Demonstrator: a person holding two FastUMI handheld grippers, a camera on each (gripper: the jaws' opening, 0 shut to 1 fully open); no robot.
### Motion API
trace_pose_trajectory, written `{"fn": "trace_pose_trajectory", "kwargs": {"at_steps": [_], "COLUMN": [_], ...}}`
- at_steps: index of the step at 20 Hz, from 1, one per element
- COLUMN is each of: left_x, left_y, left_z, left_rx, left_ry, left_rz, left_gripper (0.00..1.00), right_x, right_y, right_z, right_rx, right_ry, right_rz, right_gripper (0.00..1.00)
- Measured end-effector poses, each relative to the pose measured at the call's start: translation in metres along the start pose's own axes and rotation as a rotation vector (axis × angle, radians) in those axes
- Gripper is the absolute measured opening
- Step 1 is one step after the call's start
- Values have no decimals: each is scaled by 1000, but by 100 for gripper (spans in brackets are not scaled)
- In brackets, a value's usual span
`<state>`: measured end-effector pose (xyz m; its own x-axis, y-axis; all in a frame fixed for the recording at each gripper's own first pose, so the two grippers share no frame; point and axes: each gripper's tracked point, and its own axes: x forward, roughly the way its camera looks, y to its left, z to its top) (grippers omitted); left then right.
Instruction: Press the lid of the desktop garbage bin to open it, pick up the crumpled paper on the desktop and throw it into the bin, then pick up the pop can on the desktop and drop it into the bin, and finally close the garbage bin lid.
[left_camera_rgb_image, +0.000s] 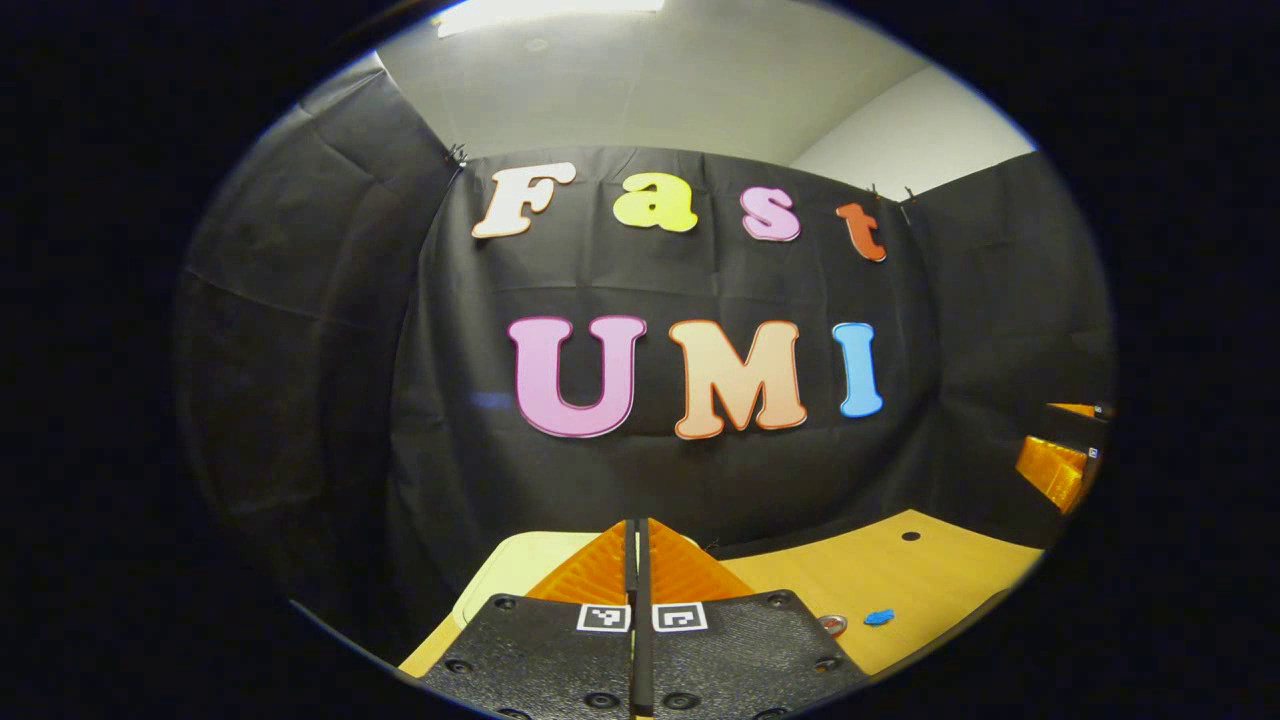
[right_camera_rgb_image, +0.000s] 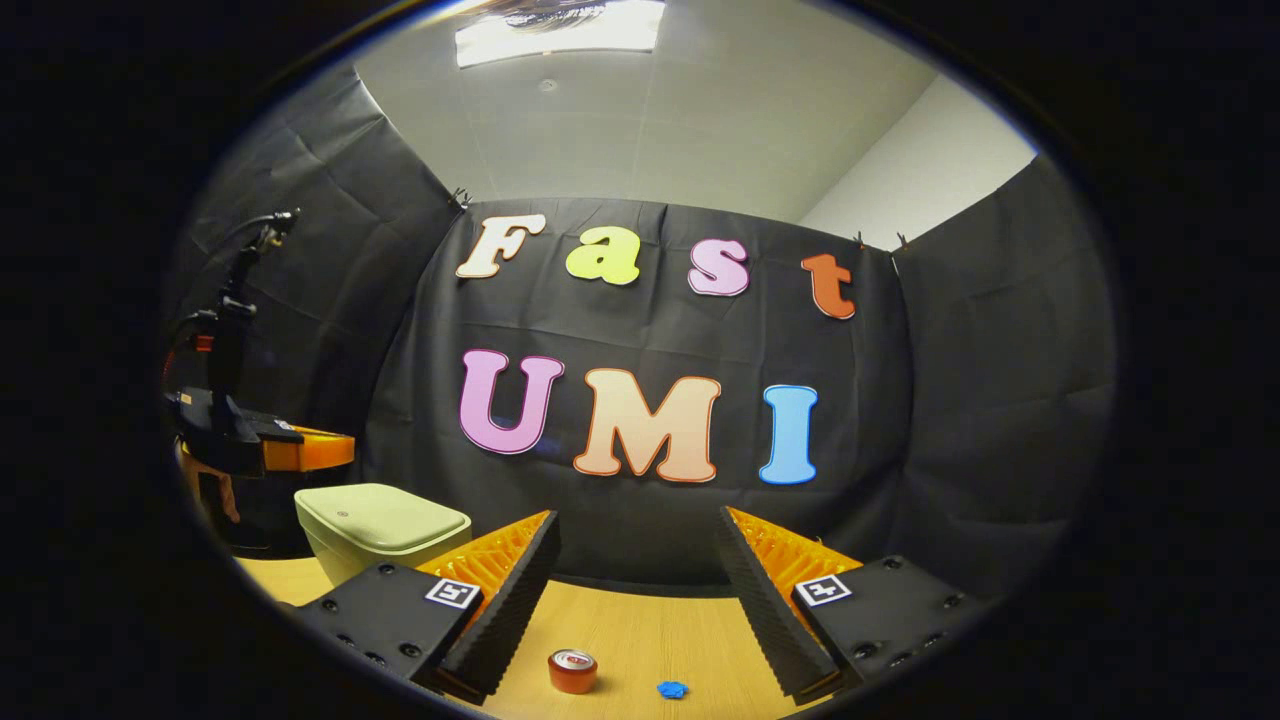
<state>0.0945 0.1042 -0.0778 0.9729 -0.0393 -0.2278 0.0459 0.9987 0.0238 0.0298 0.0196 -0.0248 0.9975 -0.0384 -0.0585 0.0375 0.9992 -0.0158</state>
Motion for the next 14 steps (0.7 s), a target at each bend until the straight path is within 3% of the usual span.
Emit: {"fn": "trace_pose_trajectory", "kwargs": {"at_steps": [7, 14], "left_x": [12, 8], "left_y": [14, 18], "left_z": [-54, -77], "left_rx": [-74, -107], "left_ry": [160, 233], "left_rz": [-2, -2], "left_gripper": [0, 0], "right_x": [4, 9], "right_y": [2, 1], "right_z": [-3, -6], "right_rx": [2, 9], "right_ry": [10, 19], "right_rz": [-17, -29], "right_gripper": [98, 98]}}
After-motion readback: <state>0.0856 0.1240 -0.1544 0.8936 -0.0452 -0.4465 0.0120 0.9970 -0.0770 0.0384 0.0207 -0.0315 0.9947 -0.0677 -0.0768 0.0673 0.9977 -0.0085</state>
